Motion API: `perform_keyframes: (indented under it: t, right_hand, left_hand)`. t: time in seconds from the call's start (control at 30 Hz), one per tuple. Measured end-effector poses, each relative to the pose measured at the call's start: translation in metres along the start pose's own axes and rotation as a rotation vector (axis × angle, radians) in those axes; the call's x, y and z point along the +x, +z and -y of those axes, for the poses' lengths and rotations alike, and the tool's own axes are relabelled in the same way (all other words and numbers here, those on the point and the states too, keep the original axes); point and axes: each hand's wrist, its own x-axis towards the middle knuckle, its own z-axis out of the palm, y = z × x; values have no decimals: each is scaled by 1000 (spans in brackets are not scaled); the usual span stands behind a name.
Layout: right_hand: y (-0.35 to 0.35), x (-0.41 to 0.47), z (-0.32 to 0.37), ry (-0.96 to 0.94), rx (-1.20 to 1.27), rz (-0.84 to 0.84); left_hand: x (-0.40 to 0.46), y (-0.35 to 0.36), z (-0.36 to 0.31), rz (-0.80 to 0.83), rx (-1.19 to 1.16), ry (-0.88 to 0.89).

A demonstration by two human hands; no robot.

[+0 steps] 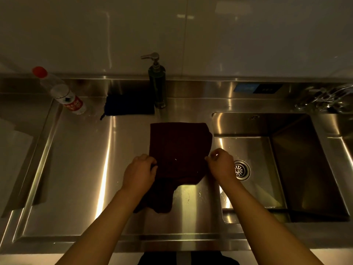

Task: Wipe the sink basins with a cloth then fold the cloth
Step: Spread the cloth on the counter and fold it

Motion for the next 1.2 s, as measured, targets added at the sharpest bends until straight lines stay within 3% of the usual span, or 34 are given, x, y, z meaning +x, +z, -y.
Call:
perform_keyframes:
  t: [0.13,0.4,0.7,0.9,1.03,1.2]
  right_hand:
    - [1,25,15,-82,82,-165]
    - [2,87,38,-200,-127,-43]
    - [1,98,39,-152,-30,-71]
    - [-13,105,69,-355,69,-352]
    - [5,96,67,-308,-74,-177]
    - [23,93,57,-146,167,-125]
  left_hand:
    - [42,8,-1,-21,21,21]
    - [104,17,18,27,83,-41]
    - [113,13,11,-68,-1,-10]
    - [124,-17,6,-296,-57,64]
    - [121,-11,10,-167,25,48]
    - [126,-5,20,-210,-182,-119]
